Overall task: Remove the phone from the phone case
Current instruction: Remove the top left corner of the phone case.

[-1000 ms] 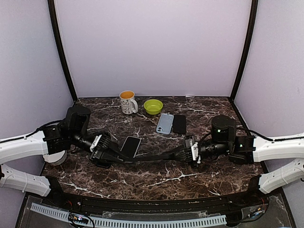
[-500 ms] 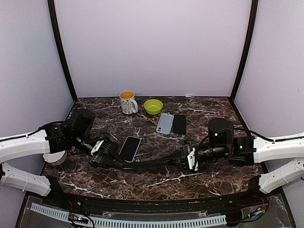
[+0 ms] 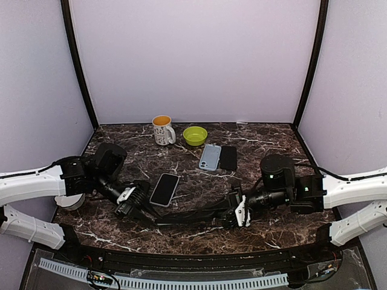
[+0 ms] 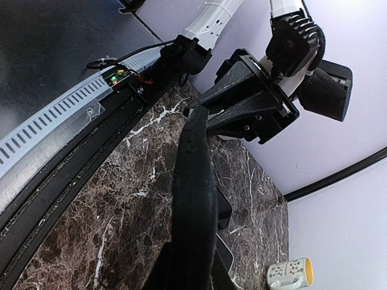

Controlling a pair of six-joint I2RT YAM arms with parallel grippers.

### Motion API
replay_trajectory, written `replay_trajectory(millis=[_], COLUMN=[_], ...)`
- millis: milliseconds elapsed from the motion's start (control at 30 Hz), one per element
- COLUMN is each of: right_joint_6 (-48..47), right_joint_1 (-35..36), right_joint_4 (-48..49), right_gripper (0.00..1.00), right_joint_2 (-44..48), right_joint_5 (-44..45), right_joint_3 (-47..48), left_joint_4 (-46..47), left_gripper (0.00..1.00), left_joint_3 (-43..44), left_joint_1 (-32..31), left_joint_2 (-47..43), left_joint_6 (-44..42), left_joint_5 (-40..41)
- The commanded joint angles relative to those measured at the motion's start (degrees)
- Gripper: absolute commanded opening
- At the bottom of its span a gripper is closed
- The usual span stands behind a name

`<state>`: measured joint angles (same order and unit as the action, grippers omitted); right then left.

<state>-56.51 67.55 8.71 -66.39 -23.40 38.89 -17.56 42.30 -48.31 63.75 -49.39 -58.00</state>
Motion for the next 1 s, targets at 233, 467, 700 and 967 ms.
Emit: replay_trajectory(millis=[233,467,700,967], right_joint_6=[-8.55,-8.22,-3.51,3.14], right_joint_1=[3.73,4.61,4.43,3.7], right_joint_4=[2.76,2.75,7.44,10.0], right_gripper=[0.0,0.0,0.0,0.0], right_joint_2=[-1.53,-1.86,0.23,6.71], right_joint_5=[1.83,2.09,5.06,8.42], right_joint_3=[4.23,4.41,0.99,-4.34], left_joint_4=[-2.32,-2.49,-1.63,2.26], left_gripper=[0.15,0.15,0.44,0.57], left_joint_3=[3.11,3.14,2.78,1.57], left_joint_1=[-2.92,-3.2,-3.23,-3.25], left_joint_2=[1.48,1.35,-0.65,-7.48], left_joint_6=[1.23,0.52,-0.18,-0.3], left_joint_5=[-2.94,-1.81,0.2,2.87])
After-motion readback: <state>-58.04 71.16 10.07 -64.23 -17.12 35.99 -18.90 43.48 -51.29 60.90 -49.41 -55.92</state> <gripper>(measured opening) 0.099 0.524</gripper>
